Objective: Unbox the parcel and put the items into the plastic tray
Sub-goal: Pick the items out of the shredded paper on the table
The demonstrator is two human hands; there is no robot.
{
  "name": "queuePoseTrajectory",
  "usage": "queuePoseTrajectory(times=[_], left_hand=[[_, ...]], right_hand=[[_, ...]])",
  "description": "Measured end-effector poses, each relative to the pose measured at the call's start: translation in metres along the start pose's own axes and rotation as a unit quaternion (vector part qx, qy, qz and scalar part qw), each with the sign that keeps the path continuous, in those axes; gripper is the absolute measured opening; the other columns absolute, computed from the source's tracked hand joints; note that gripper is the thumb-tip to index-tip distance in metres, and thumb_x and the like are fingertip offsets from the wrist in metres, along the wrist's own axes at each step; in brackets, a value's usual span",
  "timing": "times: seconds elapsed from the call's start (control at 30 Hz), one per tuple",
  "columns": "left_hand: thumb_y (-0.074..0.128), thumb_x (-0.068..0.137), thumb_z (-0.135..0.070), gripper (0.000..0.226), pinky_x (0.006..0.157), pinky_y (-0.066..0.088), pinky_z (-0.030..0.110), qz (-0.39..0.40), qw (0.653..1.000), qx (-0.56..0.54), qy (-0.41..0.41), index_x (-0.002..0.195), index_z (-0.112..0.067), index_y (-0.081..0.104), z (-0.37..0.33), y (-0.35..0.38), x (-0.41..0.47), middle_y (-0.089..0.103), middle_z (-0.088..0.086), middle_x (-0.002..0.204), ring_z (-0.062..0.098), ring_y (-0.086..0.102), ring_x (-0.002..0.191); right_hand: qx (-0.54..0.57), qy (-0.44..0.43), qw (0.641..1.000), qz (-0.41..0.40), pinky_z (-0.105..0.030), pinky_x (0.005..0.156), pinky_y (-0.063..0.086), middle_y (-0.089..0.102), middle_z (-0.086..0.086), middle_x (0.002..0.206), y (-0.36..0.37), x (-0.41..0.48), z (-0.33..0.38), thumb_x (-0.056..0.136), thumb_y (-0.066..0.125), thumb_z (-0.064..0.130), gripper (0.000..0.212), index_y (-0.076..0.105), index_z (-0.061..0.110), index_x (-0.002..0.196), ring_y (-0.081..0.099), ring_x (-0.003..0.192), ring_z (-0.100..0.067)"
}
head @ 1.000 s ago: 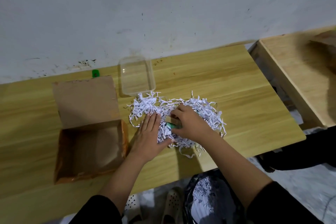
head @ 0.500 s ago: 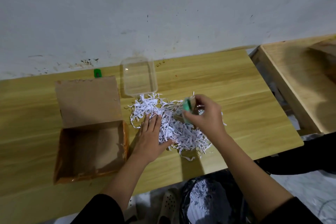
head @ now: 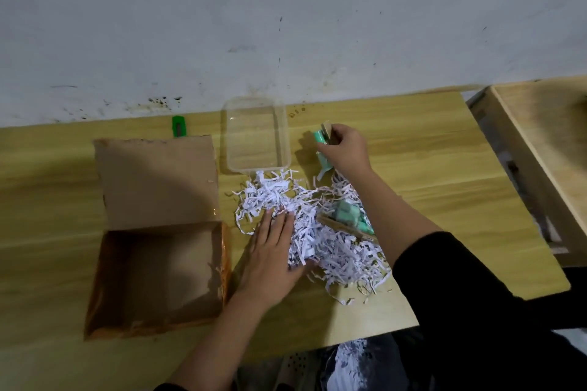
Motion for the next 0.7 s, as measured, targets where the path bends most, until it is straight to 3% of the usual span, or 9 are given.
queuePoseTrajectory(times=[0.1, 0.23, 0.4, 0.47, 0.57, 0.7], left_hand=[[0.017, 0.068, -0.08, 0.102, 0.12, -0.002, 0.04, 0.006, 1.0, -0.002, -0.004, 0.147, -0.023, -0.013, 0.002, 0.002, 0.001, -0.016, -0.007, 0.157, 0.015, -0.025, 0.142], [0.026, 0.075, -0.076, 0.097, 0.12, -0.005, 0.039, 0.002, 1.0, -0.008, -0.005, 0.147, -0.023, -0.013, 0.002, 0.003, 0.001, -0.017, -0.007, 0.157, 0.015, -0.026, 0.141], [0.034, 0.082, -0.07, 0.092, 0.119, -0.008, 0.035, -0.016, 0.999, -0.029, -0.006, 0.148, -0.024, -0.01, 0.001, 0.003, -0.001, -0.016, -0.008, 0.157, 0.014, -0.026, 0.141], [0.035, 0.082, -0.07, 0.092, 0.116, -0.01, 0.032, -0.024, 0.999, -0.031, -0.004, 0.148, -0.023, -0.008, 0.001, 0.005, 0.0, -0.014, -0.008, 0.157, 0.013, -0.024, 0.142], [0.021, 0.072, -0.081, 0.1, 0.114, -0.011, 0.03, -0.027, 0.999, -0.021, 0.0, 0.149, -0.023, -0.006, 0.002, 0.008, 0.002, -0.011, -0.008, 0.158, 0.013, -0.022, 0.143], [-0.004, 0.056, -0.09, 0.117, 0.114, -0.009, 0.031, -0.036, 0.999, -0.003, 0.004, 0.149, -0.02, -0.002, 0.002, 0.011, 0.004, -0.007, -0.005, 0.158, 0.016, -0.018, 0.144]], right_hand=[[0.012, 0.007, 1.0, 0.002, -0.05, 0.085, 0.053, 0.068, -0.022, 0.1, 0.006, 0.01, -0.003, 0.076, 0.072, 0.016, 0.031, 0.065, 0.001, 0.103, 0.063, 0.092, -0.034], [0.033, 0.017, 0.998, 0.058, -0.041, 0.075, 0.054, 0.067, -0.016, 0.093, 0.004, 0.008, -0.014, 0.082, 0.068, 0.029, 0.032, 0.063, 0.009, 0.107, 0.058, 0.077, -0.02], [0.021, -0.001, 0.995, 0.094, -0.033, 0.075, 0.055, 0.062, -0.004, 0.112, -0.008, -0.015, -0.027, 0.086, 0.062, 0.027, 0.047, 0.047, 0.016, 0.13, 0.062, 0.092, -0.02], [-0.04, -0.005, 0.996, 0.079, -0.038, 0.087, 0.055, 0.057, -0.006, 0.123, -0.006, -0.032, -0.039, 0.084, 0.064, 0.025, 0.054, 0.043, 0.016, 0.133, 0.06, 0.101, -0.022], [-0.103, -0.027, 0.994, 0.018, -0.041, 0.096, 0.05, 0.059, -0.01, 0.121, -0.006, -0.057, -0.057, 0.083, 0.066, 0.018, 0.044, 0.053, 0.01, 0.125, 0.059, 0.104, -0.026], [-0.115, -0.047, 0.992, -0.01, -0.036, 0.08, 0.054, 0.07, -0.019, 0.102, -0.016, -0.072, -0.059, 0.084, 0.061, 0.004, 0.019, 0.07, 0.002, 0.101, 0.066, 0.087, -0.031]])
Point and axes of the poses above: each hand's wrist, its own x-axis towards the middle knuckle, its own y-axis out of the palm, z = x × y, the point moved 2 cm from there along x, towards the middle knuckle
